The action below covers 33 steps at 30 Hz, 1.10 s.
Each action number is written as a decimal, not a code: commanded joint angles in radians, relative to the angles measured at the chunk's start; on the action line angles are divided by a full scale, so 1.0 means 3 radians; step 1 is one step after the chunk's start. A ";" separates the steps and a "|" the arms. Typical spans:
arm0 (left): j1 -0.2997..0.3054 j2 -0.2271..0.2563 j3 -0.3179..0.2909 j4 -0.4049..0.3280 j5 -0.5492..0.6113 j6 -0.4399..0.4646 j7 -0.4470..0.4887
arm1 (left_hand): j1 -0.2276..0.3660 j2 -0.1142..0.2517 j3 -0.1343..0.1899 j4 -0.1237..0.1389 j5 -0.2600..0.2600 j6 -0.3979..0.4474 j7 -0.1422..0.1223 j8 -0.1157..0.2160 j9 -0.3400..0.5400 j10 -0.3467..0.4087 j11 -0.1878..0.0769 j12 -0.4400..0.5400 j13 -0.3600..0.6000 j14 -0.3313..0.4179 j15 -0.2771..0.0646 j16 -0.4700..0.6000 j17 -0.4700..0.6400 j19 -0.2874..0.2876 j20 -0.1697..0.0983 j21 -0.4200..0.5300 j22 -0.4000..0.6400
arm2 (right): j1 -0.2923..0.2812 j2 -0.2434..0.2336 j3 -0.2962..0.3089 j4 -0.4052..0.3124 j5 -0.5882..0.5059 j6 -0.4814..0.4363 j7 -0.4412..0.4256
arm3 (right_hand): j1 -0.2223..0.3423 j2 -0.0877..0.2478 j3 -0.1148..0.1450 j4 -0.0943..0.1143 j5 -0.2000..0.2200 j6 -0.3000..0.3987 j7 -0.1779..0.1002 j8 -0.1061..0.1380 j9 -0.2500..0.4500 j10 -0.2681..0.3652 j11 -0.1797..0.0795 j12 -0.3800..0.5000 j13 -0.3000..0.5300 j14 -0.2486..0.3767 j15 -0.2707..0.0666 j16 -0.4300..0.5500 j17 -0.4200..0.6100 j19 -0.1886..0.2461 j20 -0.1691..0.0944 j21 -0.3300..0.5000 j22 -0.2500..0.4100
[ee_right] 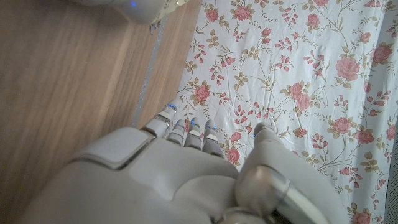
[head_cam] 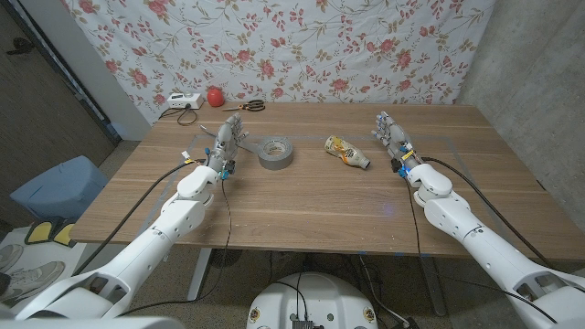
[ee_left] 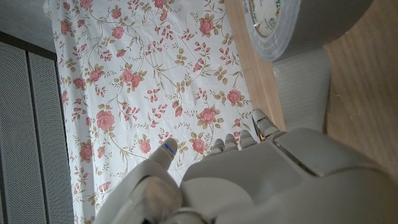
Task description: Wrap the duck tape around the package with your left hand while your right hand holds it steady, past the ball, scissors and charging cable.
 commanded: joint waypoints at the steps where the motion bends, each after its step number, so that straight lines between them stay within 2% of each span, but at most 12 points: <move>1: -0.0023 -0.0006 0.0000 0.0039 -0.0010 0.0014 -0.0020 | 0.0010 0.0283 0.0024 -0.0003 0.0024 -0.0403 0.0003 0.0023 0.0014 -0.0389 0.0005 0.0024 0.0006 -0.0439 0.0025 0.0021 0.0004 -0.0288 0.0023 0.0024 0.0018 | 0.0014 -0.0022 -0.0040 -0.0024 -0.0061 -0.0088 -0.0055 | 0.0030 0.0002 0.0035 -0.0014 0.0021 0.0030 -0.0017 0.0013 0.0005 -0.0002 0.0020 0.0010 0.0006 -0.0016 0.0020 0.0021 0.0008 0.0027 0.0016 0.0016 0.0011; 5: -0.0033 -0.0013 -0.0002 0.0068 -0.0021 0.0004 -0.0040 | 0.0017 0.0267 0.0025 -0.0016 0.0025 -0.0373 -0.0028 0.0032 0.0014 -0.0365 0.0024 0.0029 0.0006 -0.0419 0.0026 0.0023 0.0000 -0.0271 0.0022 0.0023 0.0016 | 0.0001 -0.0147 -0.0097 -0.0203 -0.0219 -0.0275 -0.0195 | 0.0079 -0.0031 0.0044 -0.0060 0.0007 0.0013 -0.0037 0.0002 0.0006 -0.0015 0.0008 -0.0004 0.0007 -0.0013 0.0066 0.0017 0.0004 0.0002 0.0098 0.0005 0.0011; 10: -0.0056 -0.0017 0.0004 0.0106 -0.0024 -0.0005 -0.0080 | 0.0032 0.0235 0.0022 -0.0045 0.0024 -0.0313 -0.0057 0.0048 0.0014 -0.0303 0.0035 0.0046 0.0006 -0.0365 0.0036 0.0033 -0.0006 -0.0234 0.0030 0.0024 0.0014 | -0.0022 -0.0337 -0.0187 -0.0498 -0.0506 -0.0568 -0.0434 | 0.0128 -0.0078 0.0046 -0.0112 -0.0008 -0.0013 -0.0074 -0.0007 0.0006 -0.0022 0.0005 -0.0012 0.0007 -0.0015 0.0101 0.0013 0.0002 -0.0022 0.0148 -0.0003 0.0011; 14: -0.0082 -0.0020 0.0012 0.0130 -0.0024 -0.0004 -0.0112 | 0.0042 0.0221 0.0021 -0.0058 0.0024 -0.0281 -0.0061 0.0054 0.0014 -0.0280 0.0062 0.0051 0.0007 -0.0350 0.0038 0.0032 -0.0009 -0.0221 0.0038 0.0022 0.0012 | -0.0040 -0.0488 -0.0258 -0.0759 -0.0728 -0.0851 -0.0597 | 0.0160 -0.0101 0.0049 -0.0143 -0.0018 -0.0020 -0.0093 -0.0008 0.0006 -0.0018 -0.0006 -0.0013 0.0008 -0.0011 0.0115 0.0015 0.0002 -0.0034 0.0182 -0.0006 0.0012; 21: -0.0118 -0.0025 0.0026 0.0166 -0.0026 0.0001 -0.0157 | 0.0049 0.0215 0.0022 -0.0067 0.0025 -0.0259 -0.0055 0.0056 0.0014 -0.0271 0.0070 0.0050 0.0007 -0.0338 0.0044 0.0030 -0.0010 -0.0209 0.0046 0.0019 0.0012 | -0.0031 -0.0691 -0.0382 -0.1154 -0.1015 -0.1388 -0.0747 | 0.0240 -0.0141 0.0062 -0.0217 -0.0049 0.0002 -0.0130 0.0003 0.0010 -0.0001 -0.0024 -0.0013 0.0012 0.0076 0.0147 0.0043 0.0004 -0.0040 0.0318 0.0000 0.0017; 33: -0.0158 -0.0036 0.0043 0.0223 -0.0031 -0.0007 -0.0228 | 0.0057 0.0212 0.0024 -0.0073 0.0026 -0.0242 -0.0045 0.0052 0.0015 -0.0263 0.0062 0.0045 0.0008 -0.0327 0.0049 0.0025 -0.0010 -0.0203 0.0051 0.0010 0.0011 | 0.0124 -0.0921 -0.0672 -0.1729 -0.1574 -0.2310 -0.0836 | 0.0286 -0.0173 0.0064 -0.0262 -0.0080 0.0002 -0.0180 0.0003 0.0014 0.0029 -0.0038 -0.0006 0.0016 0.0139 0.0170 0.0061 0.0008 -0.0034 0.0358 0.0009 0.0021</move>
